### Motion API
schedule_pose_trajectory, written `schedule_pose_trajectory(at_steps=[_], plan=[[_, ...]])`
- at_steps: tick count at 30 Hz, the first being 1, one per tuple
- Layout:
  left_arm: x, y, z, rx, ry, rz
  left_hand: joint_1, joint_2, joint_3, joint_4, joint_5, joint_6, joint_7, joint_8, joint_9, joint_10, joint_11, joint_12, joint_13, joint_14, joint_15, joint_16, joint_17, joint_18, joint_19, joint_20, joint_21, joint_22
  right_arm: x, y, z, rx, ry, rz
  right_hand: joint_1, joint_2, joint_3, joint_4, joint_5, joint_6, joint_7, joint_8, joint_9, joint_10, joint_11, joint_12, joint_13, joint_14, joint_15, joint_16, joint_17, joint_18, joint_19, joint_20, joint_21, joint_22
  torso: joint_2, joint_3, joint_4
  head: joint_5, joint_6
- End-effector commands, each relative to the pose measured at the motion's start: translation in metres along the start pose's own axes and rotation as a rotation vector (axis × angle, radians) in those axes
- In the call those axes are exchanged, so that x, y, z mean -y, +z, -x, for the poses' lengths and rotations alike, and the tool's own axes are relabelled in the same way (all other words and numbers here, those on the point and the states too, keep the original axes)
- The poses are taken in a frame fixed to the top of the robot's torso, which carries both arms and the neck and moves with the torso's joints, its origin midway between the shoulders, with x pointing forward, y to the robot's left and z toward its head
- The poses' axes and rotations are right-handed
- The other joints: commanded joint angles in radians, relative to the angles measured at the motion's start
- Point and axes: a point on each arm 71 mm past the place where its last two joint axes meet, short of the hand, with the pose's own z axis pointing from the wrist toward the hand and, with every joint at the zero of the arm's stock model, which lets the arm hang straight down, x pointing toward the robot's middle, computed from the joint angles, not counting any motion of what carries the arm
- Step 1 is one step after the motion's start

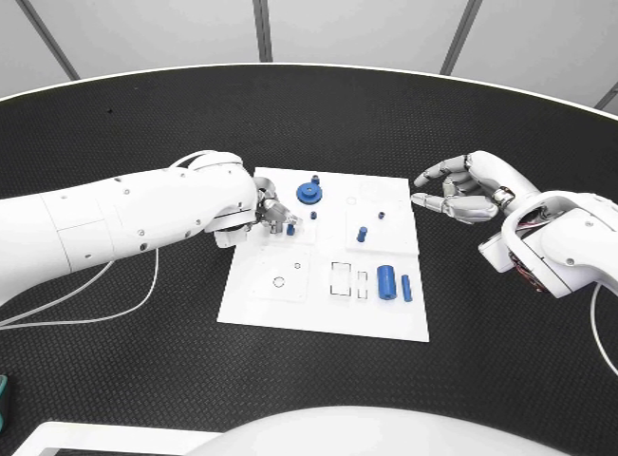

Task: Assemble the parts on the task board

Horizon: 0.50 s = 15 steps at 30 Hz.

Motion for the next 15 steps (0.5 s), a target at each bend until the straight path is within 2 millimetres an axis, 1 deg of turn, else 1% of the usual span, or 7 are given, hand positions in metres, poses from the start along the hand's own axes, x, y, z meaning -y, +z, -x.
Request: schedule_pose_trajectory(at_steps=[1,4,7,11,15], plan=[[0.0005,-0.0016,-0.001,0.001,-0.003,-0.008,0.017,-0.001,-0.01,-0.001,0.002,-0.011,0.002,-0.002,-0.004,-0.006,0.0,-0.006,-0.006,0.098,-0.005,0.001,0.244,-0.015,0.003,-0.003,0.003,-0.002,0.0002,-0.0001,0.0001,0.0,0.0,-0.001,-0.007,0.0,0.001,0.006,0.003,-0.006,-0.004,0.006,-0.002,-0.005,0.0,-0.005,0.0,0.06,-0.005,-0.007,0.097,0.014,-0.005,0.0,-0.007,-0.001,0.0,0.0001,0.001,0.0,-0.001],[0.0014,-0.0032,-0.0019,0.007,-0.008,-0.016,0.028,-0.001,-0.017,0.0,0.002,-0.016,0.004,-0.006,-0.009,-0.009,0.002,-0.009,-0.01,0.098,-0.003,0.0,0.242,-0.014,0.0,-0.002,0.0,-0.006,0.0003,-0.0001,0.0002,0.0,0.0,-0.001,-0.007,0.0,0.001,0.006,0.003,-0.006,-0.004,0.006,-0.002,-0.005,0.0,-0.005,0.0,0.06,-0.005,-0.007,0.097,0.014,-0.005,0.0,-0.007,-0.001,0.0,-0.0003,0.0018,0.0,-0.001],[0.0022,-0.0038,-0.0022,0.012,-0.011,-0.02,0.034,-0.001,-0.021,0.0,0.003,-0.02,0.006,-0.008,-0.012,-0.011,0.004,-0.01,-0.013,0.097,-0.002,-0.001,0.241,-0.014,-0.001,-0.001,-0.001,-0.007,0.0003,0.0,0.0001,0.0,0.0,-0.001,-0.007,0.0,0.001,0.006,0.003,-0.006,-0.004,0.006,-0.002,-0.005,0.0,-0.005,0.0,0.06,-0.005,-0.007,0.097,0.014,-0.005,0.0,-0.007,-0.001,0.0,-0.0002,0.0012,0.002,-0.001],[0.0033,-0.0034,-0.0019,0.017,-0.009,-0.022,0.045,0.0,-0.026,-0.001,0.003,-0.024,0.008,-0.011,-0.016,-0.013,0.005,-0.012,-0.016,0.097,-0.001,-0.001,0.24,-0.013,-0.002,0.0,-0.001,-0.008,0.0001,0.0001,-0.0001,-0.001,0.0,-0.001,-0.007,0.0,0.001,0.006,0.003,-0.006,-0.004,0.006,-0.002,-0.005,0.0,-0.005,0.0,0.06,-0.005,-0.007,0.097,0.014,-0.005,0.0,-0.007,-0.001,0.0,-0.0002,-0.0003,0.003,0.0],[0.0043,-0.0028,-0.0015,0.021,-0.007,-0.022,0.057,0.002,-0.031,-0.001,0.003,-0.027,0.01,-0.014,-0.02,-0.015,0.007,-0.014,-0.019,0.097,0.001,-0.002,0.239,-0.013,-0.004,0.001,-0.003,-0.012,0.0001,0.0002,-0.0002,-0.002,0.0,-0.001,-0.007,0.0,0.001,0.006,0.003,-0.006,-0.004,0.006,-0.002,-0.005,0.0,-0.005,0.0,0.06,-0.005,-0.007,0.097,0.014,-0.005,0.0,-0.007,-0.001,0.0,-0.0009,-0.0017,0.004,0.0]])
